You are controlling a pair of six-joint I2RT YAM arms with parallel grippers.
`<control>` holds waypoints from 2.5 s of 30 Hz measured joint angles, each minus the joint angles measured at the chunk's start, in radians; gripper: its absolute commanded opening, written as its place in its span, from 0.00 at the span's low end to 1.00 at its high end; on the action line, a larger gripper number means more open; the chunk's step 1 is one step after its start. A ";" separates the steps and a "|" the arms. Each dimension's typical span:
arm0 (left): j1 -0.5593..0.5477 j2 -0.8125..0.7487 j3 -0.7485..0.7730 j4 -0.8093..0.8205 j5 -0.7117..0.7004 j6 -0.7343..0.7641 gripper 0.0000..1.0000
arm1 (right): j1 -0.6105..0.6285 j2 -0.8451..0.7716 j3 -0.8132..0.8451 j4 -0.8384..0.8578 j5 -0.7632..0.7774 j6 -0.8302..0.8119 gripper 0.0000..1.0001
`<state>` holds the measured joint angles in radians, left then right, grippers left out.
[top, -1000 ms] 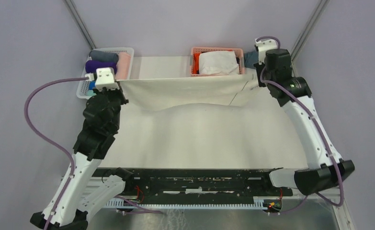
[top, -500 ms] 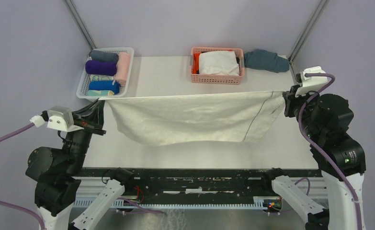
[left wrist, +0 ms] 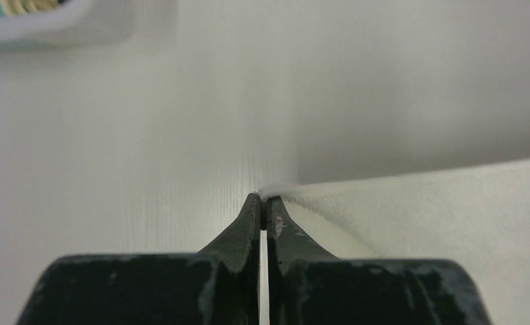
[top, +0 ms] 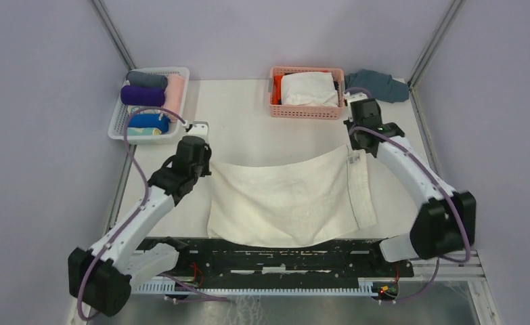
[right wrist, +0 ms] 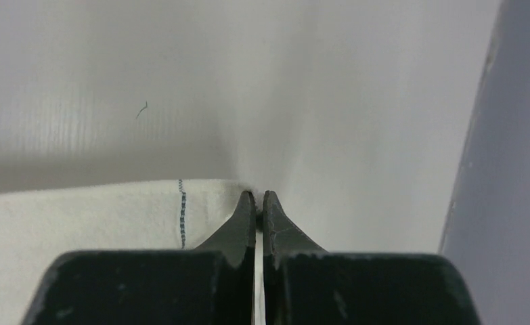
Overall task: Roll the towels
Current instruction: Flatten out the towel at the center of the board, then fold the towel at the center of the board.
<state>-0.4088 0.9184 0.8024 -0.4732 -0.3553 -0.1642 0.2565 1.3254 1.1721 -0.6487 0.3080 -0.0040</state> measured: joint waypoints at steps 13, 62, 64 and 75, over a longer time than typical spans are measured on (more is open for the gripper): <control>0.247 0.678 0.222 0.261 0.104 0.003 0.03 | -0.067 0.587 0.200 0.256 0.007 -0.099 0.00; 0.243 0.280 0.041 0.085 0.223 -0.104 0.03 | -0.119 0.068 -0.088 -0.023 0.011 0.282 0.00; 0.243 0.252 0.020 0.079 0.226 -0.110 0.03 | -0.119 0.050 -0.099 -0.029 0.010 0.300 0.00; 0.243 0.177 -0.080 0.055 0.237 -0.198 0.03 | -0.116 -0.041 -0.229 -0.032 0.019 0.396 0.00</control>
<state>-0.1661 1.0950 0.7219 -0.4183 -0.1181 -0.3618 0.1406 1.2842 0.9436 -0.6807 0.3271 0.3916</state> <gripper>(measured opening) 0.051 0.020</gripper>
